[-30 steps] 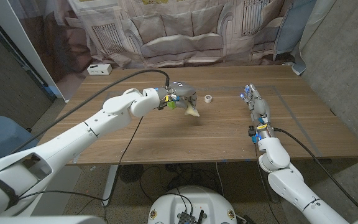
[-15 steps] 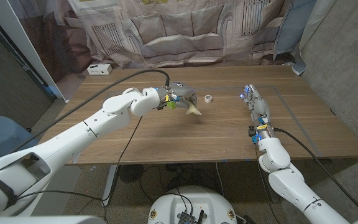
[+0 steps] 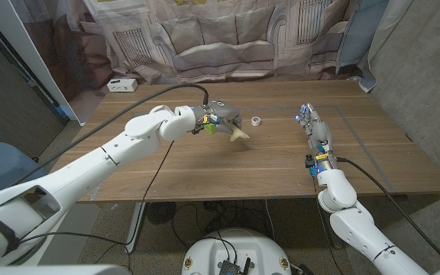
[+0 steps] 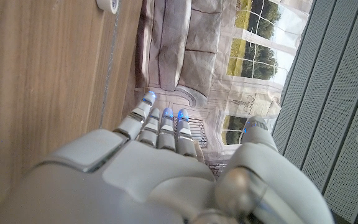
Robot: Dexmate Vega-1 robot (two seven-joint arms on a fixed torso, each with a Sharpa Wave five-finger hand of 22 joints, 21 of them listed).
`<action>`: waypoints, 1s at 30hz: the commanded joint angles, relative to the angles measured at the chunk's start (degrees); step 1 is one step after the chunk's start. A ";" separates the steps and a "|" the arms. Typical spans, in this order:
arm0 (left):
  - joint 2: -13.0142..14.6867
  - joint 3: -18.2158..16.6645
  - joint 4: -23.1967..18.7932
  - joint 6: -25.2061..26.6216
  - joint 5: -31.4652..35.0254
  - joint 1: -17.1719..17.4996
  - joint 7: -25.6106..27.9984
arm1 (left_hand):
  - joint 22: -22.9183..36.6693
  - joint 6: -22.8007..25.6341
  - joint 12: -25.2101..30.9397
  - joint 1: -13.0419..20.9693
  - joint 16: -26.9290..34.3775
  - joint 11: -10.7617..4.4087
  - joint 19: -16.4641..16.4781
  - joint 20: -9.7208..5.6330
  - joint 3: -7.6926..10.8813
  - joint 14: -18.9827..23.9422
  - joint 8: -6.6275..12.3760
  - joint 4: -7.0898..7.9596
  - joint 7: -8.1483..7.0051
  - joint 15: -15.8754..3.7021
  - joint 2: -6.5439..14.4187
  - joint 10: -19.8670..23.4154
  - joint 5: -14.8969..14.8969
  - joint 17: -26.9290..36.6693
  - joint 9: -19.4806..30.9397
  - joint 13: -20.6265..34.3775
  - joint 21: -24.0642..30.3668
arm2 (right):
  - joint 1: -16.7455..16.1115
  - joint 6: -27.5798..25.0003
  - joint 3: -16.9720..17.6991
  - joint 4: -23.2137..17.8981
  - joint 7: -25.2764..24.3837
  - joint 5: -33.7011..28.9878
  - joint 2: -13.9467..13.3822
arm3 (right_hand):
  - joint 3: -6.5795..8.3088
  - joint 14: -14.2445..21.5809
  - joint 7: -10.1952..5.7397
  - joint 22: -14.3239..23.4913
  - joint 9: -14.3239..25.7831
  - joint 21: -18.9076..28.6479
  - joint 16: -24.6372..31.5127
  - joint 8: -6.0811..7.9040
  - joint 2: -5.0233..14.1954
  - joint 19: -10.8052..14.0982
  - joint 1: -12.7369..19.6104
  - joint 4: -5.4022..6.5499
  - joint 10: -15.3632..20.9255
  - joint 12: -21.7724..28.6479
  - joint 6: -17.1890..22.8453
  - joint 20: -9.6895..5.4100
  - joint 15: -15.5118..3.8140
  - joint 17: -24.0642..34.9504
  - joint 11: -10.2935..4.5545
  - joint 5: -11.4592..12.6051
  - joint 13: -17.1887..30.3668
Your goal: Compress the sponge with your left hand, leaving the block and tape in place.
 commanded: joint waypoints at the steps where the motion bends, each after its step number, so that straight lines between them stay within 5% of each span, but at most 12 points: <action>1: 0.31 -0.33 -0.25 0.14 0.03 -0.29 -0.84 | -0.07 -0.73 -0.63 -1.08 -0.29 -0.02 -0.39 0.05 -0.02 -0.96 -0.50 0.21 -0.03 0.34 -0.34 -0.72 -0.05 0.22 -0.09 -0.24 -0.45 | 0.09 0.20 -0.04 0.06 -0.06 -0.20 0.18 | -0.02 0.48 -0.10 0.24 0.14 0.14 0.03 -0.05 -0.21 0.69 0.37 0.05 0.48 0.03 0.28 -0.11 0.07 0.24 0.14 0.31 0.35; 24: -0.34 0.27 0.42 -0.58 0.27 -0.72 -0.72 | -0.44 -0.61 -1.29 -4.62 0.00 -0.43 -1.13 0.21 -1.07 -1.44 -1.06 0.84 -0.27 0.53 -1.89 -0.70 -0.40 0.20 -0.65 -0.74 -0.89 | -0.35 0.13 0.28 -0.01 0.08 0.31 -0.05 | -0.01 0.52 -0.07 0.24 0.14 0.13 -0.01 -0.09 -0.16 0.73 0.46 0.02 0.51 0.02 0.27 -0.14 0.09 0.26 0.27 0.32 0.36; 30: -0.63 0.22 0.54 -0.37 -0.02 -0.45 -0.33 | -0.47 1.07 -0.63 -3.35 0.91 -0.65 -0.22 0.08 -0.16 0.36 -0.61 -0.24 -0.65 -0.40 -1.32 1.18 -0.14 0.34 -0.80 -0.64 -0.58 | -0.50 0.22 0.36 -0.04 0.05 0.34 -0.04 | -0.01 0.51 -0.05 0.24 0.14 0.13 -0.02 -0.10 -0.15 0.74 0.48 0.02 0.58 0.05 0.25 -0.14 0.07 0.26 0.21 0.33 0.36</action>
